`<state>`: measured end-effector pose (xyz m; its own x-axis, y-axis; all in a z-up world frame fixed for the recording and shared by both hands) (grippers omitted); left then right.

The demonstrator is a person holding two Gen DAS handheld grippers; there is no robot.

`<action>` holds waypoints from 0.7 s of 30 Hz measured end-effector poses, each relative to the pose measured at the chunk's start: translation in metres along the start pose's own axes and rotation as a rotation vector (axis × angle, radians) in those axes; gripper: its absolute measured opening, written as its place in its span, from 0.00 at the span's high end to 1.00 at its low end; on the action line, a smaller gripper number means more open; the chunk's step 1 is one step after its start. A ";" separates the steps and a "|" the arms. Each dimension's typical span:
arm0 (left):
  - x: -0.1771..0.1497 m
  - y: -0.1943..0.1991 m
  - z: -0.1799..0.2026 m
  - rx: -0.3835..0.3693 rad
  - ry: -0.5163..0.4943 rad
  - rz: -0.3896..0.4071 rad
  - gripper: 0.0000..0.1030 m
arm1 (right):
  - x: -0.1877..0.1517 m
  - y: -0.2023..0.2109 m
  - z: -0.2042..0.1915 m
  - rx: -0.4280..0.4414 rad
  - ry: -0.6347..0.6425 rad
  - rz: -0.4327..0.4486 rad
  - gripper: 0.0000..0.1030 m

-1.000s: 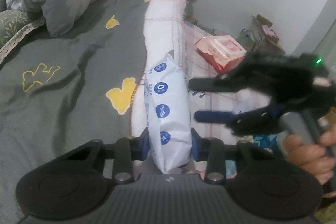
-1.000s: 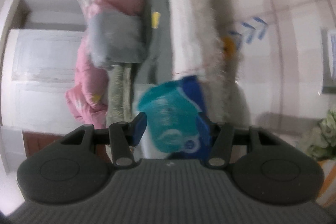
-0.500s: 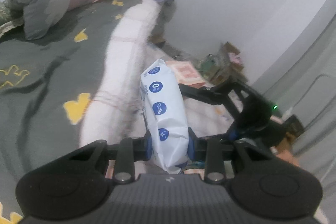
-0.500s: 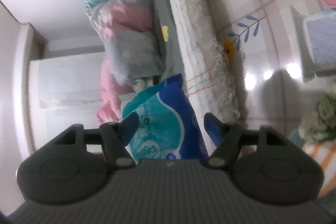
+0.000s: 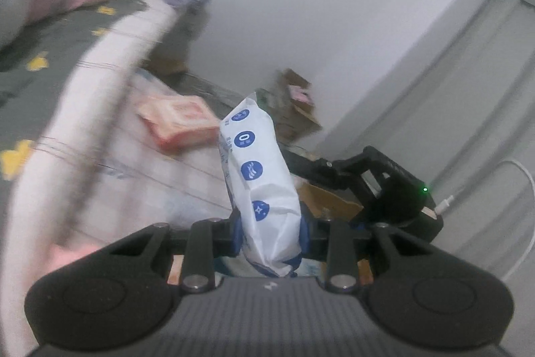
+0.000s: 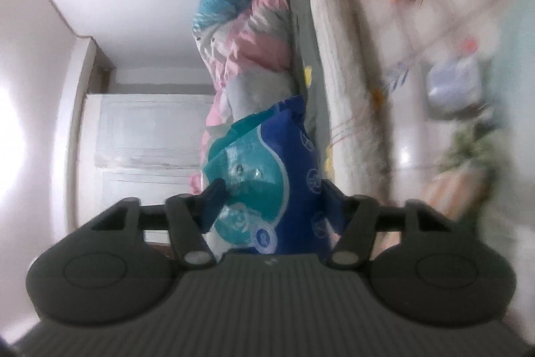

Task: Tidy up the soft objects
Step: 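Lift the blue diaper pack with the right gripper and turn it upright, then carry the diaper pack over the cardboard box with the right gripper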

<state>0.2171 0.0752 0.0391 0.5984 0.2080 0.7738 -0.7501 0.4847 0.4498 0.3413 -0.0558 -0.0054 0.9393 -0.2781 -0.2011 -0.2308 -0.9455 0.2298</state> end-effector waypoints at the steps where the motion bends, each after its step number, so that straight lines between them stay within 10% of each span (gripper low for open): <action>1: -0.001 -0.005 0.011 -0.024 -0.012 -0.006 0.69 | -0.002 0.017 -0.003 -0.005 0.031 0.024 0.48; 10: -0.026 -0.085 0.114 -0.165 -0.168 -0.122 0.67 | -0.001 0.175 0.000 -0.115 0.204 0.236 0.51; 21: -0.071 -0.183 0.183 -0.128 -0.337 -0.310 0.58 | 0.040 0.282 0.066 -0.275 0.161 0.348 0.51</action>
<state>0.2604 -0.1838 -0.0165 0.6477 -0.2400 0.7231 -0.4973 0.5858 0.6399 0.2965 -0.3448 -0.0117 0.8502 -0.5207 0.0777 -0.4839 -0.7146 0.5052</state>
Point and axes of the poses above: each gripper's, at about its wrist camera, not at the fingertips, and y roughly against the way its jaws point, z to its right, x to its top, the point moved 6 cm from there along -y, roughly the way its jaws point, and after that the axes turned 13 degrees about -y, right-handed, at the moved point
